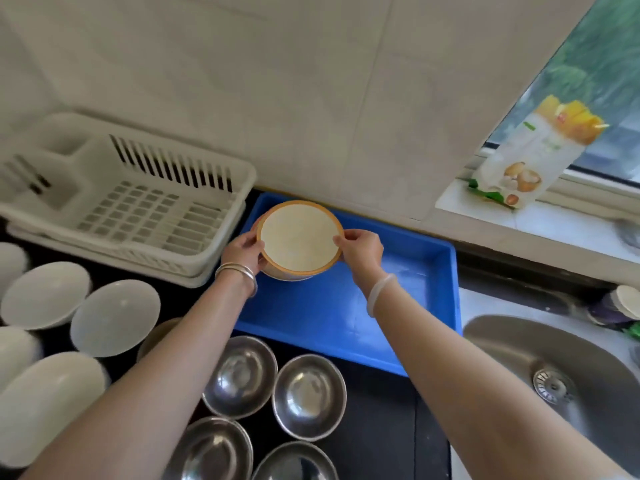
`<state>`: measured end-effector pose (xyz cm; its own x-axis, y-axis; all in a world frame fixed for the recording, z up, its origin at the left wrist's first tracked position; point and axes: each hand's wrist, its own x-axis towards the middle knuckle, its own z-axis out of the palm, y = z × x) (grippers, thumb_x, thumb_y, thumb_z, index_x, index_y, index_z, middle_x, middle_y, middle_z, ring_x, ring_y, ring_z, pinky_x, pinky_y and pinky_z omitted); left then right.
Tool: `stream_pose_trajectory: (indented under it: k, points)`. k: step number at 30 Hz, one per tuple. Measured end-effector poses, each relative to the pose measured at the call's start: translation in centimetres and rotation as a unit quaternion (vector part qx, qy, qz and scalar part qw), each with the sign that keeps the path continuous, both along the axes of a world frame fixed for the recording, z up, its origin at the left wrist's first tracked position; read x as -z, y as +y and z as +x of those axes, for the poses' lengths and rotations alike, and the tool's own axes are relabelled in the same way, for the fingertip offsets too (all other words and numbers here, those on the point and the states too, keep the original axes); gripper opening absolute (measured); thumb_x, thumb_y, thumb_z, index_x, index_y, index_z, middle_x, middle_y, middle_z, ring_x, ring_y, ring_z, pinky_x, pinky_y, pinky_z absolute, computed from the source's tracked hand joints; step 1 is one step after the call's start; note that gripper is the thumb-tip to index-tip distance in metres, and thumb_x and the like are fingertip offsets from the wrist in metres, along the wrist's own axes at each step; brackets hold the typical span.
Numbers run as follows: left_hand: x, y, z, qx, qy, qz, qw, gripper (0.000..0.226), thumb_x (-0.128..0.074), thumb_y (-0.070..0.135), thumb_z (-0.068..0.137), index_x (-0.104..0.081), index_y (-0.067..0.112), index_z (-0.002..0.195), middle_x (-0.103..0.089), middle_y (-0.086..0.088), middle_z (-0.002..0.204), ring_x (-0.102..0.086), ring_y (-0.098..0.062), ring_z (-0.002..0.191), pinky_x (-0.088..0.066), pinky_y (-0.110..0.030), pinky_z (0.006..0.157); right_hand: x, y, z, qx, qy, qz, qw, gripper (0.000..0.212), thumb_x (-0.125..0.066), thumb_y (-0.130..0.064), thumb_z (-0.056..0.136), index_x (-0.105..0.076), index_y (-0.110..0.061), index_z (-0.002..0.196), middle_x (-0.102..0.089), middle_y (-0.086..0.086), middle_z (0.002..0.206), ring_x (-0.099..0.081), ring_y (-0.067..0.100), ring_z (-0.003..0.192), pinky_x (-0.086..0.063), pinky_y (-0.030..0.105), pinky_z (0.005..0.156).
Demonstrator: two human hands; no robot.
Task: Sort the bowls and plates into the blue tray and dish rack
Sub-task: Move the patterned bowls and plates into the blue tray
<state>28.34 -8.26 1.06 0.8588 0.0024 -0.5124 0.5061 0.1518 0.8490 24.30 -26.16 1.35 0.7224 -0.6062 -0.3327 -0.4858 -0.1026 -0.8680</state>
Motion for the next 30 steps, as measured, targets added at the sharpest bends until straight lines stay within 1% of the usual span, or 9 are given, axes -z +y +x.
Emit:
stream_pose_trajectory:
  k: [3, 6, 8, 10, 13, 18, 21, 27, 30]
  points:
    - [1.0, 0.2, 1.5, 0.008, 0.006, 0.038, 0.999, 0.037, -0.045, -0.003, 0.091, -0.052, 0.003, 0.127, -0.054, -0.021, 0.131, -0.051, -0.037, 0.119, -0.044, -0.047, 0.101, 1.1, 0.5, 1.5, 0.002, 0.015, -0.011, 1.0, 0.016, -0.065, -0.013, 0.081, -0.065, -0.025, 0.07, -0.068, -0.002, 0.077, -0.069, 0.023, 0.083, -0.059, 0.039, 0.079]
    - [2.2, 0.3, 2.5, 0.01, 0.027, 0.062, 0.998, 0.038, -0.048, -0.006, 0.088, -0.053, 0.001, 0.126, -0.056, -0.021, 0.129, -0.054, -0.036, 0.117, -0.043, -0.048, 0.102, 2.1, 0.7, 2.3, 0.0, 0.03, -0.028, 0.999, 0.019, -0.063, -0.011, 0.082, -0.064, -0.024, 0.069, -0.068, -0.001, 0.078, -0.067, 0.022, 0.081, -0.058, 0.037, 0.078]
    - [2.9, 0.2, 3.1, 0.005, 0.037, 0.071, 0.997, 0.039, -0.049, -0.007, 0.087, -0.054, 0.0, 0.124, -0.056, -0.021, 0.128, -0.055, -0.035, 0.116, -0.043, -0.048, 0.102, 2.7, 0.8, 2.8, 0.001, 0.039, -0.034, 0.999, 0.01, -0.063, -0.012, 0.083, -0.069, -0.02, 0.079, -0.069, 0.002, 0.084, -0.066, 0.022, 0.082, -0.057, 0.034, 0.076]
    - [3.5, 0.2, 3.4, 0.0, 0.037, 0.078, 0.996, 0.038, -0.049, -0.009, 0.086, -0.055, 0.0, 0.123, -0.057, -0.021, 0.127, -0.055, -0.035, 0.115, -0.043, -0.048, 0.102, 3.1, 0.8, 3.0, -0.003, 0.043, -0.041, 0.998, 0.011, -0.063, -0.013, 0.084, -0.072, -0.014, 0.091, -0.066, -0.002, 0.078, -0.064, 0.021, 0.082, -0.054, 0.032, 0.073]
    - [4.1, 0.1, 3.6, 0.003, 0.029, 0.086, 0.996, 0.037, -0.049, -0.008, 0.086, -0.056, 0.0, 0.122, -0.058, -0.02, 0.126, -0.056, -0.035, 0.114, -0.044, -0.047, 0.101, 3.7, 0.8, 3.1, -0.012, 0.041, -0.05, 0.998, 0.014, -0.063, -0.013, 0.086, -0.073, -0.01, 0.095, -0.061, -0.006, 0.072, -0.062, 0.019, 0.078, -0.049, 0.028, 0.068]
    - [4.6, 0.0, 3.6, -0.006, 0.007, 0.108, 0.994, 0.036, -0.049, -0.005, 0.087, -0.059, 0.003, 0.12, -0.062, -0.017, 0.122, -0.058, -0.032, 0.11, -0.047, -0.04, 0.096, 4.0, 1.0, 3.1, -0.023, 0.022, -0.058, 0.998, 0.019, -0.06, -0.016, 0.089, -0.072, -0.012, 0.103, -0.065, -0.002, 0.085, -0.06, 0.015, 0.078, -0.045, 0.025, 0.068]
    - [4.7, 0.0, 3.5, -0.011, -0.002, 0.113, 0.994, 0.039, -0.049, -0.005, 0.087, -0.056, 0.004, 0.124, -0.061, -0.016, 0.125, -0.057, -0.031, 0.114, -0.046, -0.042, 0.1, 4.0, 1.1, 2.9, -0.03, 0.01, -0.053, 0.998, 0.023, -0.056, -0.018, 0.091, -0.069, -0.012, 0.109, -0.063, -0.005, 0.087, -0.058, 0.015, 0.082, -0.043, 0.025, 0.069]
    - [4.3, -0.2, 2.9, -0.021, -0.002, 0.093, 0.995, 0.041, -0.049, -0.002, 0.089, -0.051, 0.004, 0.129, -0.057, -0.015, 0.13, -0.055, -0.029, 0.118, -0.044, -0.042, 0.103, 3.2, 1.3, 2.1, -0.055, 0.01, -0.048, 0.997, 0.032, -0.048, -0.02, 0.096, -0.059, -0.011, 0.125, -0.065, 0.006, 0.117, -0.056, 0.017, 0.094, -0.045, 0.027, 0.078]
    - [3.4, 0.2, 1.5, -0.022, -0.003, 0.062, 0.998, 0.042, -0.05, 0.001, 0.089, -0.049, 0.004, 0.131, -0.056, -0.014, 0.131, -0.056, -0.025, 0.116, -0.045, -0.034, 0.1, 2.4, 1.1, 0.8, -0.048, -0.001, -0.017, 0.999, 0.041, -0.048, -0.026, 0.096, -0.05, -0.012, 0.135, -0.06, 0.005, 0.129, -0.056, 0.02, 0.112, -0.045, 0.029, 0.088]
